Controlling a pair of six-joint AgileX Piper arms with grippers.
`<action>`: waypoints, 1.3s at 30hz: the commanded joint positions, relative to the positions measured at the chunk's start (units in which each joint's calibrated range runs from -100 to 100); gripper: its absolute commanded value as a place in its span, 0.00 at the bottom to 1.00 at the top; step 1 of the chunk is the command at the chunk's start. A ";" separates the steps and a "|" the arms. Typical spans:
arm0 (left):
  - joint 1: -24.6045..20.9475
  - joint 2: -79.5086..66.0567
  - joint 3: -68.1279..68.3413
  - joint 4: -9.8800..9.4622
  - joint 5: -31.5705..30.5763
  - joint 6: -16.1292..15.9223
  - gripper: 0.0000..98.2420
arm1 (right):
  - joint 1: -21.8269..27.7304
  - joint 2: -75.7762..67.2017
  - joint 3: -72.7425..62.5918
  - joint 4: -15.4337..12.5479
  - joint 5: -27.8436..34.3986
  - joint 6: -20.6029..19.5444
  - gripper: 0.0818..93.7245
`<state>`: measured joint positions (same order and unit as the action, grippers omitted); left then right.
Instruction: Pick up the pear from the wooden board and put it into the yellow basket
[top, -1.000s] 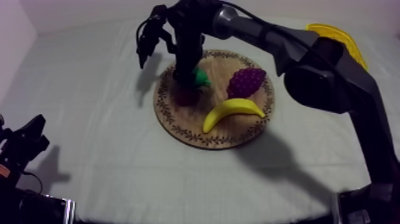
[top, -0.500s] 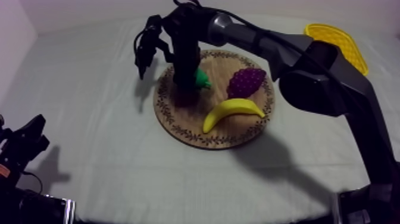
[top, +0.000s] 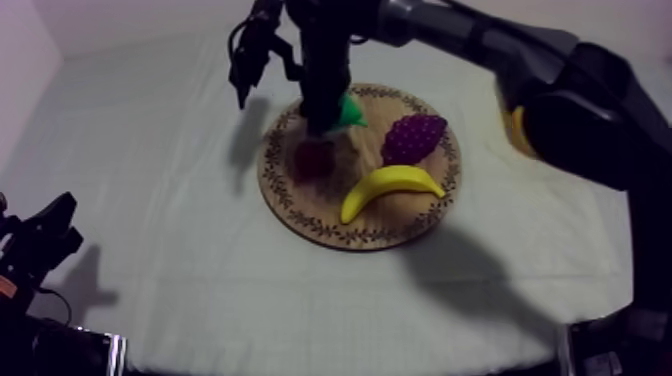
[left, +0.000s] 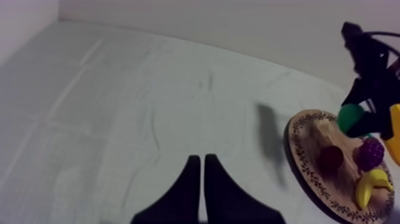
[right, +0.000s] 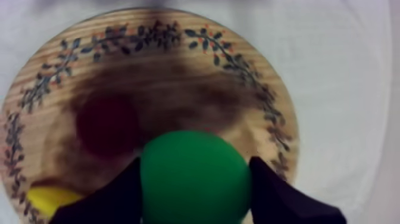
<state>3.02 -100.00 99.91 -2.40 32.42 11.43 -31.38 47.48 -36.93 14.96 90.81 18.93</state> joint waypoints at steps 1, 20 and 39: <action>-0.01 0.00 -0.02 -0.02 0.00 0.02 0.00 | 0.01 -7.16 3.97 0.74 1.01 -0.62 0.35; -0.01 0.00 -0.02 -0.02 0.00 0.02 0.00 | 8.38 -30.84 22.34 -1.73 5.07 -12.69 0.34; -0.01 0.00 -0.02 -0.02 0.00 0.02 0.00 | 27.53 -34.39 23.40 -5.44 4.24 -10.81 0.35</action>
<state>3.02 -100.00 99.91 -2.40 32.42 11.43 -6.20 12.91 -13.76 9.66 95.32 7.85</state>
